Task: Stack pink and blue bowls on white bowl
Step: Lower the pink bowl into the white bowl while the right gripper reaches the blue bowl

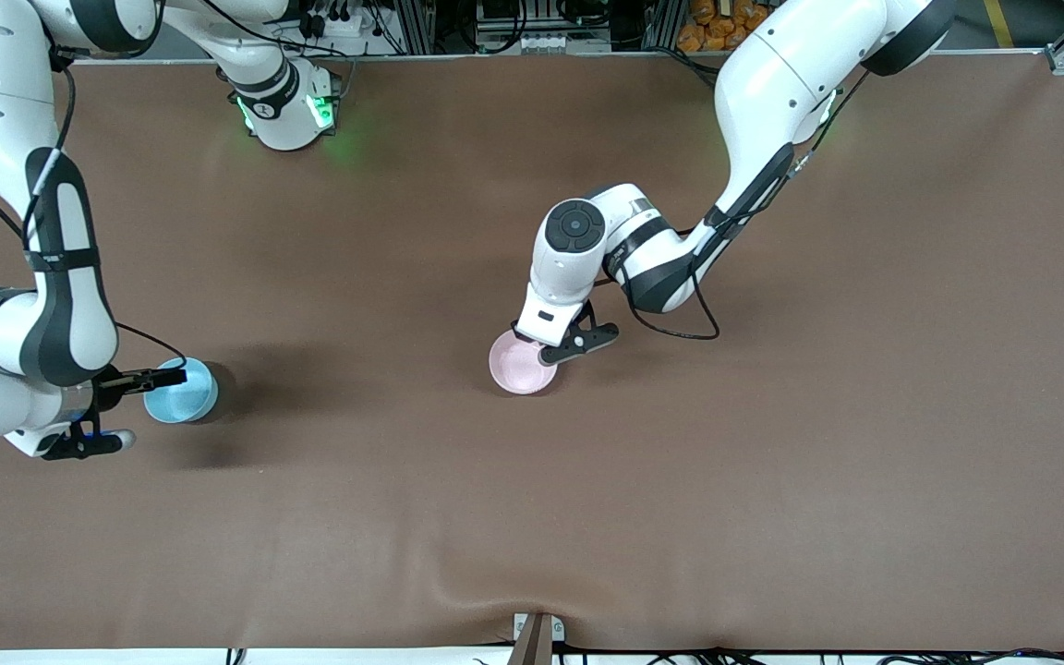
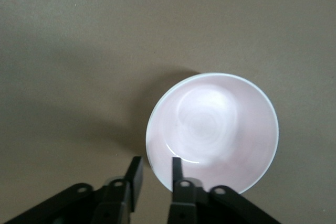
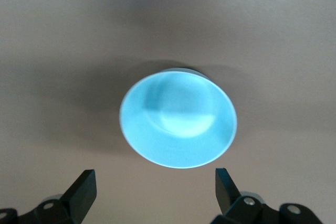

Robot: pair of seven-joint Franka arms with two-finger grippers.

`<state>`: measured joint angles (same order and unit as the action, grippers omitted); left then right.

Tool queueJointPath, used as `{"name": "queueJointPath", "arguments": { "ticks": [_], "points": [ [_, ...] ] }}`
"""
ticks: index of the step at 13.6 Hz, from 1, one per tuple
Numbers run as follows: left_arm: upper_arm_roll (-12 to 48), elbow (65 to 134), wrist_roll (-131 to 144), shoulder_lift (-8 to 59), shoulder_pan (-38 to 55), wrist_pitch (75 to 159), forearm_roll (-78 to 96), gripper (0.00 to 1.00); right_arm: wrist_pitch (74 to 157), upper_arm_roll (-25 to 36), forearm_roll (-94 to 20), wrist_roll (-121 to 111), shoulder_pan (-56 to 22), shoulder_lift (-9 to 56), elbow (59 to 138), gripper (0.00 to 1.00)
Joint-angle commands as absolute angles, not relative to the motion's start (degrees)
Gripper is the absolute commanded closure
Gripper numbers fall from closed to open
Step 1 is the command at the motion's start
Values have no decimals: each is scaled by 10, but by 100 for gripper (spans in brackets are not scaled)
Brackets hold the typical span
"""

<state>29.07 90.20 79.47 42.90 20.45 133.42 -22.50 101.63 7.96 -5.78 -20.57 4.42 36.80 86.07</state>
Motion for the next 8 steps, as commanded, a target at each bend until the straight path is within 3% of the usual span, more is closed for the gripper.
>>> {"name": "queueJointPath", "arguments": {
  "ticks": [1,8],
  "points": [
    [290,895,812,420,203,1332,-243,0,1046,74,-60,-232,68,367,903,0],
    [298,896,754,310,146,1239,-229,0,1182,74,-62,-261,93,369,979,0]
  ]
}}
